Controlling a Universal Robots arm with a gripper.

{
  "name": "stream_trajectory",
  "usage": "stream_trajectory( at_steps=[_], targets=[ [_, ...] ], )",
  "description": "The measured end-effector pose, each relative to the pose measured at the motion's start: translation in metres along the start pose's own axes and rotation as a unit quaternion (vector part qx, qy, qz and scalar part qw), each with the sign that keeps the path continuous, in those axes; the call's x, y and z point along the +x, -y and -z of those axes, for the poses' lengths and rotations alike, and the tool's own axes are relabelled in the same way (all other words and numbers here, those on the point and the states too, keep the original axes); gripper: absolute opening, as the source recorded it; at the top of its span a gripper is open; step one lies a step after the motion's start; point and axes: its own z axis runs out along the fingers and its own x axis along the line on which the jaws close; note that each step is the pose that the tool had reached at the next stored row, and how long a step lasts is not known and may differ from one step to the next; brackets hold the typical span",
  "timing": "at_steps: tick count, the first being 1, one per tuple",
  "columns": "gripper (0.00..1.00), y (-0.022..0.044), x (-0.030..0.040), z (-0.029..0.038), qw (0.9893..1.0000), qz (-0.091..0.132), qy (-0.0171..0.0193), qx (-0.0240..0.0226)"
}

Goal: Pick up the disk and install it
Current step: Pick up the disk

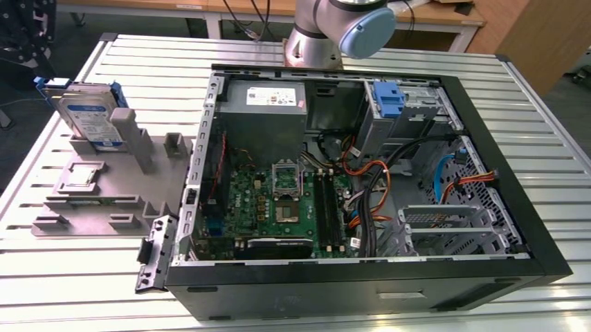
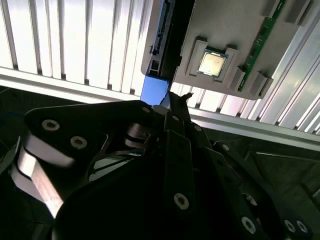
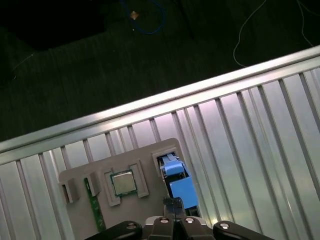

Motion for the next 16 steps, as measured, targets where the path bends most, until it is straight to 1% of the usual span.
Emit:
stream_trajectory(
  at_steps=[1, 3, 4, 5, 6, 7, 9, 10, 11, 12, 14, 15, 16],
  targets=[
    [0.1, 0.0, 0.0, 0.0, 1.0, 0.006, -0.0003, -0.0002],
    [0.11, -0.0002, 0.0, 0.0001, 0.9999, 0.013, -0.0007, -0.0004],
    [0.16, -0.0006, 0.0001, 0.0, 0.9999, 0.015, -0.0008, -0.0004],
    [0.16, -0.0014, 0.0004, -0.0002, 0.9999, 0.016, -0.0008, -0.0004],
    [0.29, -0.0021, 0.0006, -0.0004, 0.9999, 0.017, -0.0006, -0.0005],
    [0.29, -0.0026, 0.0008, -0.0006, 0.9998, 0.018, -0.0005, -0.0005],
    [0.41, -0.0031, 0.001, -0.0016, 0.9997, 0.024, 0.0002, -0.0009],
    [0.41, -0.0031, 0.001, -0.0019, 0.9995, 0.031, -0.0001, -0.0012],
    [0.47, -0.0031, 0.001, -0.0025, 0.9992, 0.04, -0.0004, -0.0015],
    [0.47, -0.0031, 0.001, -0.0031, 0.9987, 0.05, -0.0007, -0.0017],
    [0.58, -0.003, 0.0011, -0.0044, 0.9978, 0.066, -0.0012, -0.0021],
    [0.58, -0.0031, 0.0009, -0.0049, 0.9975, 0.071, -0.0012, -0.0023],
    [0.65, -0.0031, 0.0007, -0.0054, 0.9972, 0.075, -0.0011, -0.0025]
  ],
)
